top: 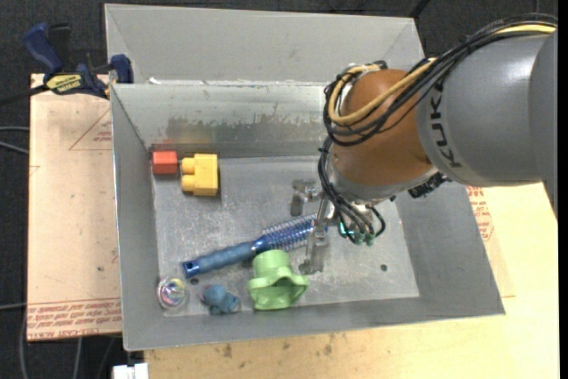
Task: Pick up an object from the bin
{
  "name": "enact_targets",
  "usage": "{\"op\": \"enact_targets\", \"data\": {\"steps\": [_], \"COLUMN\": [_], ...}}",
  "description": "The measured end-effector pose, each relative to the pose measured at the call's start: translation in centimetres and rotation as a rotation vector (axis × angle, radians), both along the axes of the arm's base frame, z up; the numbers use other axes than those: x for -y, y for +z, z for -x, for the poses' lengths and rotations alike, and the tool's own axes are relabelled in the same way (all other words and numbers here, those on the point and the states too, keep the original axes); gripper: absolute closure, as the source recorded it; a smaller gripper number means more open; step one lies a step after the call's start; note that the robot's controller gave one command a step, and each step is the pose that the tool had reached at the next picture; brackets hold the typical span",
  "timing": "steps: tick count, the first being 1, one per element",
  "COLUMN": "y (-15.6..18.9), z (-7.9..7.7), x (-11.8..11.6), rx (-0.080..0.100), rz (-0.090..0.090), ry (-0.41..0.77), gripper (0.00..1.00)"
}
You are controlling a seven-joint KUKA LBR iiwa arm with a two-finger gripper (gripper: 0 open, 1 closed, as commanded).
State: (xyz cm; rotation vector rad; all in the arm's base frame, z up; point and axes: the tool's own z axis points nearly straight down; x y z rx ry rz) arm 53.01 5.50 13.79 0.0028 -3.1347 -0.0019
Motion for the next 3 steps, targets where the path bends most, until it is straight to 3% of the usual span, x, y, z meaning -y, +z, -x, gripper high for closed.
{"op": "enact_targets", "data": {"steps": [1, 2, 3], "y": [-7.0, -6.8, 7.6], "z": [2.4, 2.3, 3.3], "x": [-5.1, -4.8, -6.2], "rx": [0.004, 0.006, 0.015], "rz": [-0.002, 0.000, -0.002], "ry": [0.093, 0.086, 0.049], "gripper": [0.00, 1.00, 1.00]}}
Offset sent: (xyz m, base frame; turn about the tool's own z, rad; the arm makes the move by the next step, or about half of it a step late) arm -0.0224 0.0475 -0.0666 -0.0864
